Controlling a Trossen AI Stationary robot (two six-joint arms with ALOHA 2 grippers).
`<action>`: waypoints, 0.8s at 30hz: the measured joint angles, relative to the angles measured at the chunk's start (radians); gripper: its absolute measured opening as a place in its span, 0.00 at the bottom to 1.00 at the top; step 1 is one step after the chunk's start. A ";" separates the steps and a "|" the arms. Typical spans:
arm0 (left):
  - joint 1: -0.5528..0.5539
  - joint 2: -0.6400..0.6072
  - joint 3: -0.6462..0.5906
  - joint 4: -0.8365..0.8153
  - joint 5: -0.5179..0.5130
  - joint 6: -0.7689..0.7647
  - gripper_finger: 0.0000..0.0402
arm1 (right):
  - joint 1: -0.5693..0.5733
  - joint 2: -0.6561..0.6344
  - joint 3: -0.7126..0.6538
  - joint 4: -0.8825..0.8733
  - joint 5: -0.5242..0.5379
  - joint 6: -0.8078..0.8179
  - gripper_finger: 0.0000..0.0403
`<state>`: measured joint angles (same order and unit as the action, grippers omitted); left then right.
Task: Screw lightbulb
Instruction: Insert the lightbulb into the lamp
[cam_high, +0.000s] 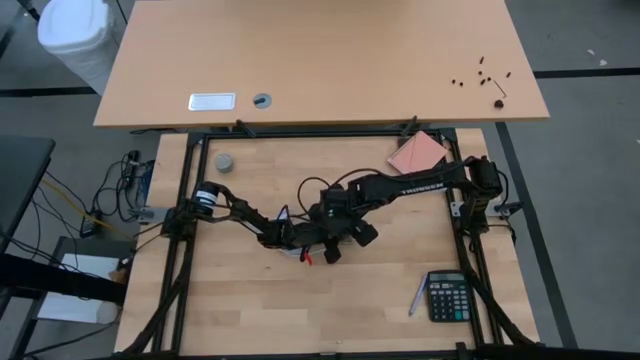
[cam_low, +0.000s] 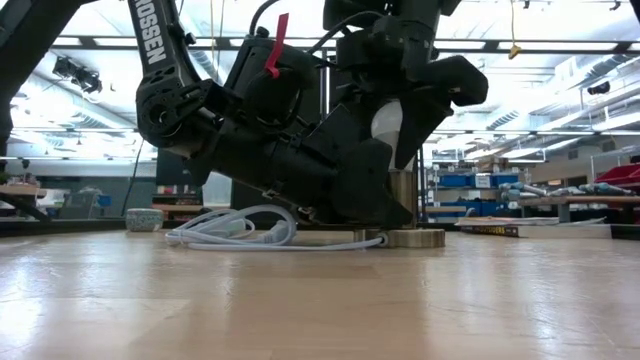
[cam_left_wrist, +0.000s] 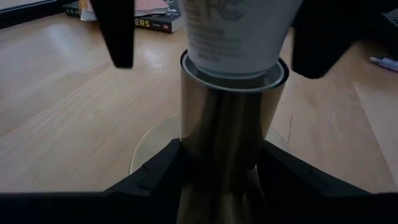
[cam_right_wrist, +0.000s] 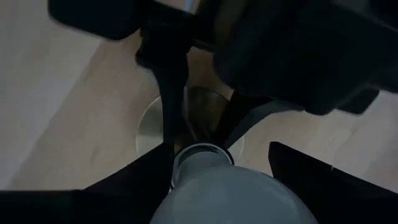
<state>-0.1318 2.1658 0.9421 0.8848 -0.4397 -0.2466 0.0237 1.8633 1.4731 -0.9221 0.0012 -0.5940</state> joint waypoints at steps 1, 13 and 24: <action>0.000 0.000 0.000 0.000 0.000 -0.008 0.48 | 0.003 0.000 0.000 0.001 0.005 0.031 0.68; 0.000 0.000 0.000 -0.002 -0.008 -0.045 0.48 | 0.023 0.000 -0.002 0.009 0.064 0.441 0.64; 0.000 0.000 0.000 -0.002 -0.011 -0.046 0.48 | 0.023 0.000 -0.002 0.016 0.077 0.934 0.69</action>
<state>-0.1322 2.1658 0.9421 0.8833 -0.4506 -0.2924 0.0471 1.8637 1.4715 -0.9058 0.0777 0.3400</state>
